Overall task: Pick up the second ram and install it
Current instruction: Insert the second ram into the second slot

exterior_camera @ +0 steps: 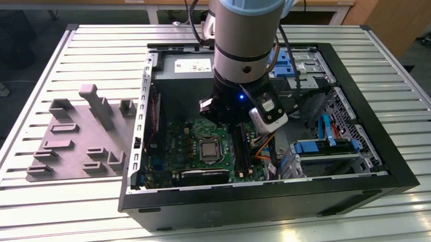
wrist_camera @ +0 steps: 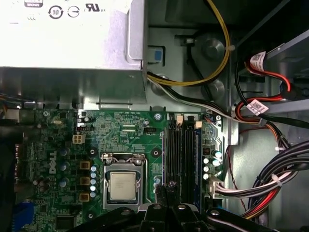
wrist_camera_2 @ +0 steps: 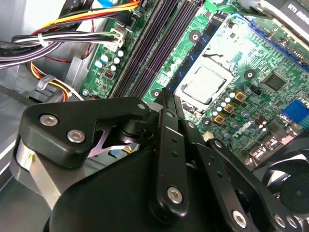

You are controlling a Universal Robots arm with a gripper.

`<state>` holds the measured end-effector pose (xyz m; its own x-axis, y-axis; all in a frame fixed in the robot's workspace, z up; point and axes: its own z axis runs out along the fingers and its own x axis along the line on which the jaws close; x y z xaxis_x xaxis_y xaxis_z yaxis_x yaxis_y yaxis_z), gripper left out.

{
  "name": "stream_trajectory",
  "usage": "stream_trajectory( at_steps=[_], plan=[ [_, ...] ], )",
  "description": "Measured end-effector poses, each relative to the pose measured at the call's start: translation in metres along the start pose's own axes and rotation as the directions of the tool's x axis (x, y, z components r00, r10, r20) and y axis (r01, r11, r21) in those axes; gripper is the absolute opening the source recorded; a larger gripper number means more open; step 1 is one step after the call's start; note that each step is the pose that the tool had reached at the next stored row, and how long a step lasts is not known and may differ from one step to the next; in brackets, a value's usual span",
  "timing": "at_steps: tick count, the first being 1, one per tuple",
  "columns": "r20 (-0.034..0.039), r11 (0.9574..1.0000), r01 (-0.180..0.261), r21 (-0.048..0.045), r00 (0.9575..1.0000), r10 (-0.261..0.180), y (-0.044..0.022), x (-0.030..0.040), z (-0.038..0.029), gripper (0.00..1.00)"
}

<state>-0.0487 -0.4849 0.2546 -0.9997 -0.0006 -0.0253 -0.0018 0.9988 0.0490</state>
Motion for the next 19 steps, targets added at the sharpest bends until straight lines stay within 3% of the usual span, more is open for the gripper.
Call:
stream_trajectory(
  at_steps=[19],
  plan=[
    [0.0004,1.0000,-0.007,0.0002,1.0000,0.007,-0.0024,-0.0061,0.0062,0.11]
  ],
)
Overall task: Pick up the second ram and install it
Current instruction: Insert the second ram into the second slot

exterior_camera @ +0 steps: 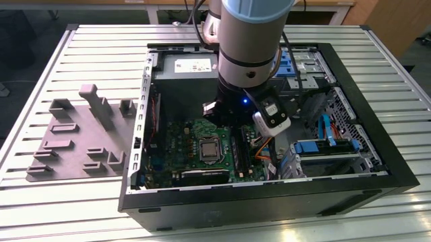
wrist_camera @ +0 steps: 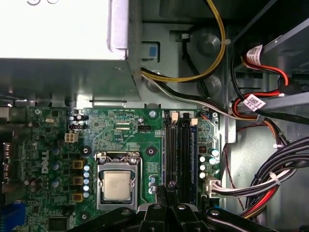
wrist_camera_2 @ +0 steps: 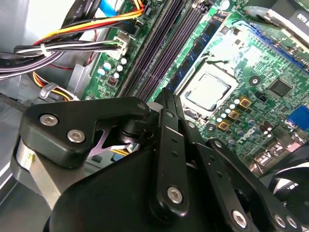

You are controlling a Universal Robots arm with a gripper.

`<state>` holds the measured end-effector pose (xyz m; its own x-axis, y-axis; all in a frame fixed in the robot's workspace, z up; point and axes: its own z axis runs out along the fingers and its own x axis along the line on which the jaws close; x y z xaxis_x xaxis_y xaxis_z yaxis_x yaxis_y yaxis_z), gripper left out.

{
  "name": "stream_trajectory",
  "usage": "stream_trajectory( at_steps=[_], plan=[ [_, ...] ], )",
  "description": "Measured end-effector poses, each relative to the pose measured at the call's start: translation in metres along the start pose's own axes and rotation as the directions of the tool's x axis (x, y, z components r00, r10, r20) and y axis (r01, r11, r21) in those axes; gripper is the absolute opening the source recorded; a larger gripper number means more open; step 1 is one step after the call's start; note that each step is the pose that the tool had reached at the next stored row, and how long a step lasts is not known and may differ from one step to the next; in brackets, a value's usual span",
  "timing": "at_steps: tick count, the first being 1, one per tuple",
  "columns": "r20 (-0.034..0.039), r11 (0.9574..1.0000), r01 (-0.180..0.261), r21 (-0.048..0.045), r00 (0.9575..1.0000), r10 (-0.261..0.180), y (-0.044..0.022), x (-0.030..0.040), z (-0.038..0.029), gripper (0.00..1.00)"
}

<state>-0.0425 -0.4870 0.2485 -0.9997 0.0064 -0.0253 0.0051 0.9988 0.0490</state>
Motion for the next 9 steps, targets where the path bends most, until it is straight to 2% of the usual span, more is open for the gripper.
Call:
stream_trajectory(
  at_steps=[9],
  plan=[
    [0.0001,1.0000,-0.002,0.0001,1.0000,0.002,-0.0001,-0.0052,0.0033,0.11]
  ],
)
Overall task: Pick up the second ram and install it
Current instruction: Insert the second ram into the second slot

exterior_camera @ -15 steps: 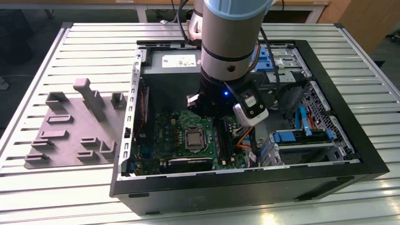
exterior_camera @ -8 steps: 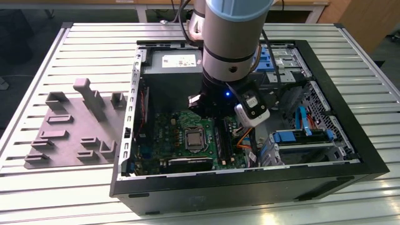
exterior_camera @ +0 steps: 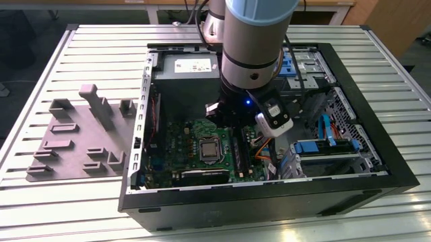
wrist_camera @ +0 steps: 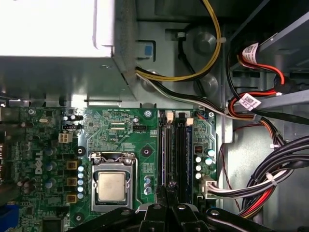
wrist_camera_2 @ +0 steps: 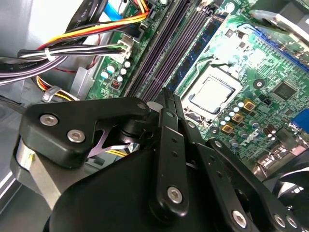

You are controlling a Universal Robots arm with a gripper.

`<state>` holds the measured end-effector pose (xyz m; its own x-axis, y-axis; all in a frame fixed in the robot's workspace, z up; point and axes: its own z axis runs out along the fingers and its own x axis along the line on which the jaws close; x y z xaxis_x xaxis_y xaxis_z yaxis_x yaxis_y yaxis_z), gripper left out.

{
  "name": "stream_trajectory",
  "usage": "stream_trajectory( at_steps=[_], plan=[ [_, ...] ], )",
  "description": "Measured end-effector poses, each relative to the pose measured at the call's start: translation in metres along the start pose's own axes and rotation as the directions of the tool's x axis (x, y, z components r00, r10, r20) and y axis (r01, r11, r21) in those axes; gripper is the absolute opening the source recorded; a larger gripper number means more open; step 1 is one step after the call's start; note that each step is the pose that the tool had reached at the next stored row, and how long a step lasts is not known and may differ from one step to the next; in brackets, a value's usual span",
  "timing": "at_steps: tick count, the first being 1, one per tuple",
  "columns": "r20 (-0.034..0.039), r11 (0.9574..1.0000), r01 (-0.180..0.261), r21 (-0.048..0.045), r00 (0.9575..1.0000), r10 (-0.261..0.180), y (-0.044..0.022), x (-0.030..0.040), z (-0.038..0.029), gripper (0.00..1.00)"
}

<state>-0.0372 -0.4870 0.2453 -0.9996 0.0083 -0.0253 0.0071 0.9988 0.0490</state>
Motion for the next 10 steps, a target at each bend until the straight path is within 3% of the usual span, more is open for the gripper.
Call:
stream_trajectory(
  at_steps=[10],
  plan=[
    [0.0000,1.0000,-0.001,0.0002,1.0000,0.001,-0.0001,-0.0049,0.0036,0.11]
  ],
)
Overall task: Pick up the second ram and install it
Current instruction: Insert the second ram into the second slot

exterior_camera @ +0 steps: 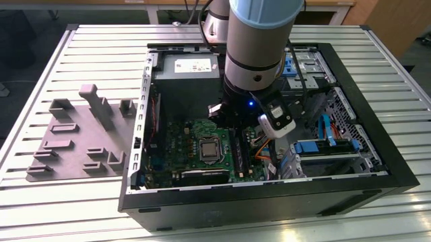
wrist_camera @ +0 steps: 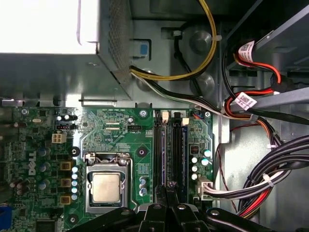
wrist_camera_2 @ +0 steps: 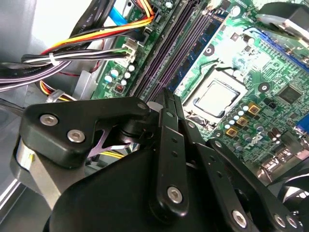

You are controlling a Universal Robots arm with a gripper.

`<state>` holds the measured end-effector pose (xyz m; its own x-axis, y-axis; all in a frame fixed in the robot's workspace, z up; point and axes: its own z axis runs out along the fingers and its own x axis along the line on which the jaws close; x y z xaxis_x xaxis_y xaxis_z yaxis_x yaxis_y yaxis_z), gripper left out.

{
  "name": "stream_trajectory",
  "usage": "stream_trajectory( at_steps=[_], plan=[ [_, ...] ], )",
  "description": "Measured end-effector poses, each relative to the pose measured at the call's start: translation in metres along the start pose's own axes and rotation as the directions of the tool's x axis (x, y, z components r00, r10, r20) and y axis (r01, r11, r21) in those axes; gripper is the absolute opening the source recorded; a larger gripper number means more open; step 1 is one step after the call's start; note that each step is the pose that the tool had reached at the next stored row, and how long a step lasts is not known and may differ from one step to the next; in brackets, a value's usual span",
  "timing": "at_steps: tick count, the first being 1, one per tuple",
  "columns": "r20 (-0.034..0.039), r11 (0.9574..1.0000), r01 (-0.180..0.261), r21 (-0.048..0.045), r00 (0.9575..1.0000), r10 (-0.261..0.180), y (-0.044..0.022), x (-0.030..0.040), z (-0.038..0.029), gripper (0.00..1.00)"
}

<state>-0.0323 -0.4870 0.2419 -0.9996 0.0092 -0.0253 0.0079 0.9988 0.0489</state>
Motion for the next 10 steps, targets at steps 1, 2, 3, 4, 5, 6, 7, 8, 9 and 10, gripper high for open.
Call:
stream_trajectory(
  at_steps=[1,2,3,4,5,6,7,8,9,10],
  plan=[
    [0.0000,1.0000,0.000,0.0001,1.0000,0.000,0.0000,-0.0002,0.0002,0.11],
    [0.0000,1.0000,0.000,0.0000,1.0000,0.000,0.0000,-0.0002,0.0005,0.11],
    [0.0001,1.0000,0.000,-0.0001,1.0000,0.000,0.0000,-0.0003,0.0008,0.11],
    [0.0001,1.0000,0.000,-0.0001,1.0000,0.000,0.0000,-0.0003,0.0010,0.11],
    [0.0001,1.0000,0.000,-0.0002,1.0000,0.000,0.0000,-0.0003,0.0014,0.11],
    [0.0001,1.0000,0.000,-0.0002,1.0000,0.000,0.0000,-0.0003,0.0017,0.11],
    [0.0001,1.0000,0.000,-0.0003,1.0000,0.000,-0.0001,-0.0003,0.0020,0.11],
    [0.0001,1.0000,0.000,-0.0002,1.0000,0.000,-0.0001,-0.0004,0.0023,0.11],
    [0.0001,1.0000,0.000,-0.0003,1.0000,0.000,-0.0001,-0.0005,0.0026,0.11],
    [0.0001,1.0000,0.000,-0.0003,1.0000,0.000,-0.0001,-0.0005,0.0030,0.11]
  ],
)
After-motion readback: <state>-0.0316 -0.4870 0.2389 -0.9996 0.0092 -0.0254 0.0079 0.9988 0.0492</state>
